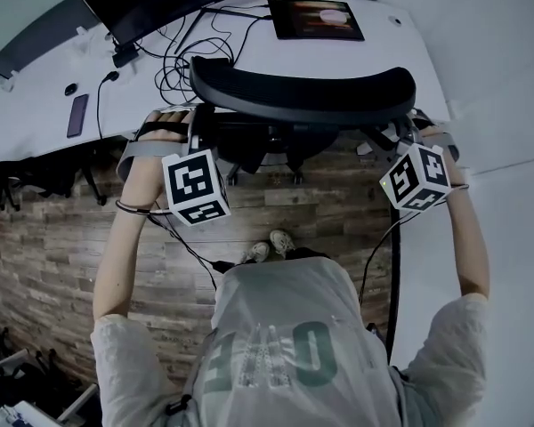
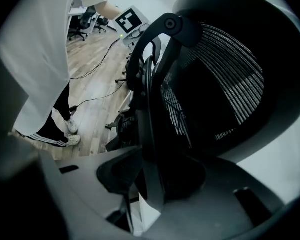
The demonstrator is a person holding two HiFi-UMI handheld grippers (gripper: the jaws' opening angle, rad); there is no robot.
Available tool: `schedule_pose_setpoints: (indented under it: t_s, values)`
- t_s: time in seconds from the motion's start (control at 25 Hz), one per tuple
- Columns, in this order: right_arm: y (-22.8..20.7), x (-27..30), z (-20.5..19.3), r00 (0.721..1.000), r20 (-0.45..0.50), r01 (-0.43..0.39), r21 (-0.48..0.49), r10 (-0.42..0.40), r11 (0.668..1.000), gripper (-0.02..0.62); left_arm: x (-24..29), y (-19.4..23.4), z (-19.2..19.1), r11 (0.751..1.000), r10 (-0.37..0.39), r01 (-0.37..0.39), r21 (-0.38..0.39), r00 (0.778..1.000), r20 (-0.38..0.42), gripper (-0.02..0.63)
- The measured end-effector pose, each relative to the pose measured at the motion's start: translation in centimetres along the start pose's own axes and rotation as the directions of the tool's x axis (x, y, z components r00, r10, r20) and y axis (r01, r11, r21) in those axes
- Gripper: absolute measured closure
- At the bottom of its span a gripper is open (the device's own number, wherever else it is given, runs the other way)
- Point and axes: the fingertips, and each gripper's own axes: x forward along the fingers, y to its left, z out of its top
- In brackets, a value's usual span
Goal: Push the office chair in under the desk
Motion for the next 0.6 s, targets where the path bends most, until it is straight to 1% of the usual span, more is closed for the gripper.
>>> schedule_pose_setpoints:
  t_s: [0.16,0.28,0.4,0.44,0.52,0.56,0.6]
  values:
    - [0.1,0.1,0.1,1.0,0.002,0.016,0.01,-0.016,1.0,0.466,0.1,-0.1,-0.1,1.0,0.002,-0.002,-0.007,1.0,-0.026,0.443]
    - [0.1,0.2,-0.1,1.0,-0.018,0.022,0.005,-0.021,1.0,0.466,0.1,-0.1,0.0,1.0,0.005,-0.005,-0.005,1.0,-0.018,0.443]
    - [0.3,0.2,0.0,0.999,-0.034,0.043,0.011,-0.042,0.999,0.466,0.0,-0.3,0.0,0.999,0.036,-0.036,-0.003,0.999,-0.001,0.44]
    - [0.2,0.1,0.1,0.998,-0.026,0.063,0.027,-0.062,0.998,0.466,0.0,-0.3,0.0,0.999,0.047,-0.047,-0.006,0.999,0.006,0.439]
    - [-0.6,-1.0,0.8,0.991,0.02,0.129,0.085,-0.131,0.988,0.459,-0.4,-0.1,0.0,0.996,0.082,-0.082,-0.018,0.997,0.013,0.438]
    - [-1.3,-1.9,1.3,0.983,0.054,0.169,0.128,-0.177,0.977,0.454,-1.0,0.3,0.0,0.993,0.112,-0.111,-0.036,0.994,0.021,0.416]
    - [-2.1,-3.0,1.9,0.97,0.089,0.206,0.178,-0.225,0.962,0.454,-2.0,0.8,0.0,0.986,0.149,-0.145,-0.078,0.988,0.041,0.4]
